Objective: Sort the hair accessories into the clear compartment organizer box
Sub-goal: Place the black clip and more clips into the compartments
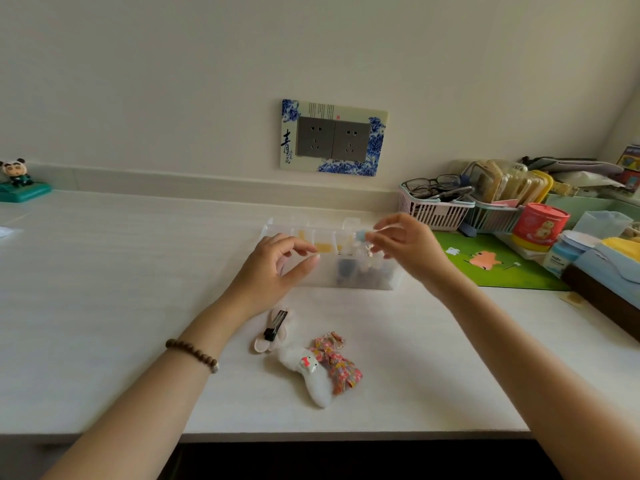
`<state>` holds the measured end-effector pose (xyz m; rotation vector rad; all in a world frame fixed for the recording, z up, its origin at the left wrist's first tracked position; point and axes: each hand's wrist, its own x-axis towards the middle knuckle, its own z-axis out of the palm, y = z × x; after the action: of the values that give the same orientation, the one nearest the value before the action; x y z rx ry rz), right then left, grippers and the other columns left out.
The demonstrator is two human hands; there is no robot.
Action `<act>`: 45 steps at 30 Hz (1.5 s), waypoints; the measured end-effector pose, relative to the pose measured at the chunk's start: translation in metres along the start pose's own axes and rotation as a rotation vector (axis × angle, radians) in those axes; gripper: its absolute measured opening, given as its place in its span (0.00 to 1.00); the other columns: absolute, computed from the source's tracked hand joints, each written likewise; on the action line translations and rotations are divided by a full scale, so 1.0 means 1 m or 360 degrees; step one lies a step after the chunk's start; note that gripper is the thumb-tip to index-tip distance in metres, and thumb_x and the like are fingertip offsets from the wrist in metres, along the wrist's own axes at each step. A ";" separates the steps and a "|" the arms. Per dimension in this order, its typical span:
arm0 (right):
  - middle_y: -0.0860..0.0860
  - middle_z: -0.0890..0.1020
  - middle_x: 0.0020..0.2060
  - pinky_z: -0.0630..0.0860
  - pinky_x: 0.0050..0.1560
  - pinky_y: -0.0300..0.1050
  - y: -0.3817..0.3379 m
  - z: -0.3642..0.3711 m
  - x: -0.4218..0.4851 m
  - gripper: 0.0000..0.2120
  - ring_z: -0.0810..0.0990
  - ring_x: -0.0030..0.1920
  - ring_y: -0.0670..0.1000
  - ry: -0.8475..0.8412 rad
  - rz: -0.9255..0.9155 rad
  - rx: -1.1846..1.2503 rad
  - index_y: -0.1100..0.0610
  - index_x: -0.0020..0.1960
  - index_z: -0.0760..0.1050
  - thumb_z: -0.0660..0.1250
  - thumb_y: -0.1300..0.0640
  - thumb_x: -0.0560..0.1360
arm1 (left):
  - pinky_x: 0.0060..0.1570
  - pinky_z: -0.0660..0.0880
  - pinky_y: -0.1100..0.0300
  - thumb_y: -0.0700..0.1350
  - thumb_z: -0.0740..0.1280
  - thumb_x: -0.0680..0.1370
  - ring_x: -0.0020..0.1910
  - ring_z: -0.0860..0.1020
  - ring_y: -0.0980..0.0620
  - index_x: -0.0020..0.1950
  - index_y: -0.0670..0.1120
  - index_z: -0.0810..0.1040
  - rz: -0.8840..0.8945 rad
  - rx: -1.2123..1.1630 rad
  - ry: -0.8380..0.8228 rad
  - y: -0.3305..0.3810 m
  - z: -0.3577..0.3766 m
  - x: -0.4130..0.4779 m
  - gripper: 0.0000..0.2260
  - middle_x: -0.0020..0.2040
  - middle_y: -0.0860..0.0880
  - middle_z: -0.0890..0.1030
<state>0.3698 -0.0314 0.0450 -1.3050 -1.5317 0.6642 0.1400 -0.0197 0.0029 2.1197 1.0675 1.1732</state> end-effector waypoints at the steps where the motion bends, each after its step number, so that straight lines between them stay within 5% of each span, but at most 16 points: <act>1: 0.54 0.83 0.41 0.76 0.34 0.31 0.003 -0.008 0.007 0.10 0.80 0.35 0.45 0.0067 -0.0019 -0.0041 0.61 0.49 0.74 0.70 0.59 0.71 | 0.52 0.66 0.71 0.60 0.63 0.73 0.51 0.70 0.64 0.54 0.54 0.78 0.0031 0.0066 0.0024 -0.001 0.003 0.001 0.15 0.50 0.59 0.76; 7: 0.51 0.83 0.41 0.77 0.43 0.28 0.019 -0.027 0.040 0.09 0.81 0.40 0.43 0.0018 -0.0165 -0.0449 0.60 0.49 0.78 0.71 0.57 0.71 | 0.68 0.61 0.55 0.64 0.57 0.73 0.59 0.66 0.60 0.58 0.55 0.76 0.0213 0.0375 0.0056 -0.008 0.014 0.004 0.20 0.55 0.59 0.76; 11: 0.50 0.83 0.44 0.76 0.50 0.41 0.024 -0.019 0.046 0.08 0.80 0.46 0.46 -0.0252 -0.0226 -0.0777 0.57 0.50 0.81 0.70 0.56 0.72 | 0.69 0.61 0.53 0.64 0.57 0.73 0.60 0.65 0.60 0.58 0.54 0.77 0.0238 0.0399 0.0103 -0.011 0.015 0.002 0.21 0.55 0.58 0.75; 15: 0.47 0.82 0.50 0.69 0.51 0.41 0.026 -0.025 0.049 0.10 0.77 0.52 0.47 -0.0316 -0.0220 -0.0901 0.54 0.53 0.81 0.68 0.54 0.73 | 0.69 0.60 0.54 0.64 0.57 0.72 0.63 0.65 0.58 0.58 0.54 0.77 0.0225 0.0395 0.0100 -0.011 0.015 0.002 0.21 0.55 0.59 0.74; 24: 0.49 0.83 0.44 0.73 0.45 0.24 0.012 -0.021 0.047 0.10 0.80 0.42 0.39 -0.0039 -0.0354 -0.0409 0.61 0.52 0.79 0.69 0.59 0.72 | 0.65 0.65 0.51 0.63 0.55 0.74 0.63 0.69 0.54 0.60 0.54 0.76 0.0215 0.0579 0.0201 -0.018 0.011 0.006 0.22 0.59 0.55 0.77; 27: 0.48 0.82 0.42 0.76 0.46 0.28 0.003 -0.011 0.052 0.08 0.80 0.42 0.40 -0.0063 -0.0368 -0.0350 0.60 0.49 0.79 0.70 0.59 0.71 | 0.67 0.64 0.48 0.63 0.55 0.74 0.66 0.68 0.51 0.62 0.53 0.75 0.0173 0.0620 0.0180 -0.026 0.009 0.007 0.24 0.62 0.53 0.76; 32: 0.51 0.85 0.45 0.77 0.51 0.39 0.012 0.013 0.061 0.05 0.82 0.45 0.46 -0.0368 -0.0326 -0.0825 0.58 0.46 0.81 0.71 0.58 0.70 | 0.68 0.63 0.50 0.63 0.54 0.73 0.67 0.68 0.51 0.62 0.52 0.76 0.0158 0.0619 0.0192 -0.027 0.007 0.005 0.25 0.63 0.52 0.76; 37: 0.51 0.85 0.43 0.73 0.43 0.31 0.005 0.021 0.068 0.06 0.81 0.41 0.44 -0.0205 -0.0294 -0.0679 0.58 0.46 0.81 0.71 0.57 0.71 | 0.69 0.62 0.51 0.64 0.54 0.72 0.67 0.67 0.52 0.62 0.52 0.75 0.0109 0.0605 0.0197 -0.029 0.005 0.004 0.26 0.64 0.52 0.75; 41: 0.51 0.85 0.44 0.76 0.51 0.37 -0.006 0.035 0.070 0.08 0.81 0.44 0.45 -0.0109 -0.0314 -0.0429 0.59 0.48 0.81 0.70 0.56 0.71 | 0.69 0.60 0.56 0.66 0.53 0.71 0.68 0.65 0.52 0.64 0.51 0.73 0.0050 0.0576 0.0171 -0.028 0.005 0.004 0.29 0.66 0.52 0.74; 45: 0.51 0.84 0.51 0.74 0.58 0.43 0.002 0.051 0.066 0.09 0.81 0.52 0.47 -0.0361 -0.0355 -0.0848 0.56 0.52 0.81 0.69 0.57 0.73 | 0.70 0.61 0.52 0.66 0.53 0.70 0.69 0.64 0.53 0.65 0.51 0.72 0.0001 0.0523 0.0109 -0.030 0.002 0.000 0.29 0.67 0.51 0.72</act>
<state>0.3283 0.0407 0.0459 -1.4447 -2.1009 0.2710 0.1299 -0.0022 -0.0195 2.3369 1.3711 1.1412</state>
